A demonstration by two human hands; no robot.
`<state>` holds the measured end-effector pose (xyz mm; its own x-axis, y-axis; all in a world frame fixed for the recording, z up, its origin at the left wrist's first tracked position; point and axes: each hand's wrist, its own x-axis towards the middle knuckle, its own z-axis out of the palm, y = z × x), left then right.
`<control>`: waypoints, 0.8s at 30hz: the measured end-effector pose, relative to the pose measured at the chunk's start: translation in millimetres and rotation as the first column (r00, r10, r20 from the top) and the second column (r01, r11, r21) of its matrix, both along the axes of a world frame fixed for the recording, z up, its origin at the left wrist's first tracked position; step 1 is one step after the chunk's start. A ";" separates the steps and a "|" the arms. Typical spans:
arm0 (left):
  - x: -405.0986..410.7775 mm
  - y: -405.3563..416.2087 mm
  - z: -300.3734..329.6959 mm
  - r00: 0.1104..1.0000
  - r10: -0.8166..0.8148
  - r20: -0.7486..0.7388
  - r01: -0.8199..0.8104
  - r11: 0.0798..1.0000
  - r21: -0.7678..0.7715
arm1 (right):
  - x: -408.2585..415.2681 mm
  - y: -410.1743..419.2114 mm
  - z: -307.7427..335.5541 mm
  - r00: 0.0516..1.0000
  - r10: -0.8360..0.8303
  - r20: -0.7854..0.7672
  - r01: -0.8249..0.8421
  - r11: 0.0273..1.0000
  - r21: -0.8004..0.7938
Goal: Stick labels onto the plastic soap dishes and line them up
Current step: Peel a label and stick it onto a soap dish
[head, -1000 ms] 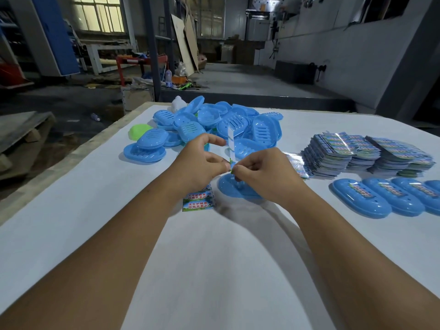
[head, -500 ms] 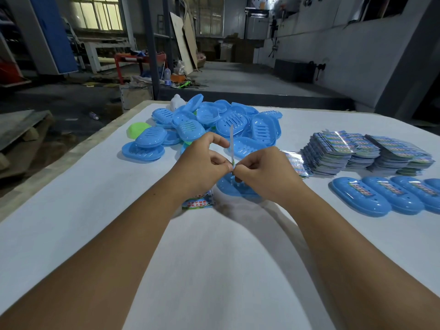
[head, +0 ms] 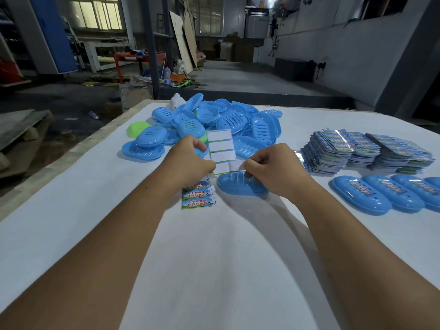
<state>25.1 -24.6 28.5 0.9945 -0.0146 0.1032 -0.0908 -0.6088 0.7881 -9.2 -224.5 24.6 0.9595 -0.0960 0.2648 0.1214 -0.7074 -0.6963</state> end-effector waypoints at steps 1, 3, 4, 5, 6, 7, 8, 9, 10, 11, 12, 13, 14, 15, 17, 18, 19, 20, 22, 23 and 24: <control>1.0 2.1 -0.7 1.000 0.023 -0.015 -0.023 0.999 0.023 | 0.2 -1.1 0.2 1.000 -0.004 -0.011 0.004 1.000 -0.008; 2.1 6.9 -0.6 0.997 0.057 -0.059 -0.053 0.997 0.063 | 0.0 -2.7 0.6 0.999 -0.007 -0.037 0.006 1.000 -0.016; 2.9 9.5 -0.1 0.994 0.071 -0.081 -0.062 0.992 0.106 | -0.3 -3.4 0.7 0.999 -0.003 -0.048 0.003 1.000 -0.011; 3.6 12.4 1.2 0.992 0.087 -0.093 -0.071 0.983 0.172 | -0.2 -3.7 0.8 0.998 0.000 -0.055 0.000 1.000 0.000; 4.5 15.6 2.7 0.990 0.104 -0.094 -0.078 0.966 0.248 | -0.3 -3.9 0.7 0.998 0.001 -0.059 -0.001 1.000 0.011; 5.5 18.5 4.2 0.989 0.119 -0.090 -0.085 0.945 0.317 | 0.0 -3.7 0.9 0.998 0.001 -0.062 0.000 1.000 0.022; 5.8 20.9 5.7 0.988 0.126 -0.091 -0.084 0.927 0.367 | 0.2 -3.5 1.0 0.998 0.001 -0.067 0.001 0.999 0.035; 6.4 22.9 6.9 0.988 0.123 -0.098 -0.074 0.912 0.403 | 0.5 -3.1 1.2 0.997 0.002 -0.073 0.002 0.999 0.049; 6.6 24.6 7.9 0.988 0.112 -0.110 -0.055 0.901 0.431 | 0.6 -2.9 1.5 0.997 0.003 -0.079 0.002 0.998 0.062; 6.2 26.4 8.9 0.987 0.101 -0.123 -0.034 0.889 0.457 | 0.7 -2.4 1.8 0.997 0.004 -0.083 0.002 0.997 0.072; 5.8 27.8 9.6 0.986 0.087 -0.141 -0.009 0.879 0.477 | 0.5 -2.4 1.9 0.996 0.006 -0.085 0.001 0.997 0.081; 5.2 29.4 10.3 0.984 0.075 -0.159 0.014 0.869 0.495 | 0.4 -2.4 2.0 0.996 0.008 -0.085 0.000 0.996 0.089; 4.8 31.4 11.2 0.981 0.067 -0.182 0.035 0.862 0.505 | 0.1 -2.4 2.0 0.997 0.009 -0.083 -0.001 0.996 0.095; 3.9 33.2 11.9 0.978 0.064 -0.198 0.047 0.857 0.513 | 0.1 -2.4 1.9 0.997 0.009 -0.079 -0.002 0.995 0.100; 2.4 36.2 12.1 0.975 0.069 -0.211 0.056 0.843 0.534 | 0.1 -2.7 1.6 0.997 0.012 -0.072 -0.004 0.993 0.119; 1.2 37.6 12.4 0.974 0.077 -0.211 0.055 0.831 0.554 | -0.1 -2.6 1.7 0.997 0.013 -0.070 -0.004 0.992 0.124; -0.5 38.7 13.3 0.974 0.087 -0.210 0.053 0.810 0.583 | -0.2 -2.3 1.9 0.998 0.013 -0.066 -0.005 0.992 0.123; -2.1 39.3 14.2 0.973 0.102 -0.205 0.050 0.781 0.623 | -0.6 -2.0 1.9 0.998 0.014 -0.061 -0.007 0.993 0.119; -2.9 39.6 15.2 0.979 0.126 -0.158 0.021 0.715 0.699 | -1.3 -0.4 1.6 0.999 0.015 -0.038 -0.010 0.992 0.122; -2.7 37.6 15.4 0.986 0.123 -0.112 -0.007 0.703 0.711 | -1.6 0.6 1.5 1.000 0.010 -0.023 -0.006 0.991 0.130; -1.9 33.9 15.3 0.993 0.105 -0.057 -0.038 0.730 0.682 | -1.7 1.4 1.6 1.000 0.001 -0.006 0.000 0.990 0.138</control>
<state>23.2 9.3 43.7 0.9997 0.0242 0.0083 0.0225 -0.9862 0.1640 -11.0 -223.1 26.1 0.9613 -0.1304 0.2428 0.1171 -0.6045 -0.7880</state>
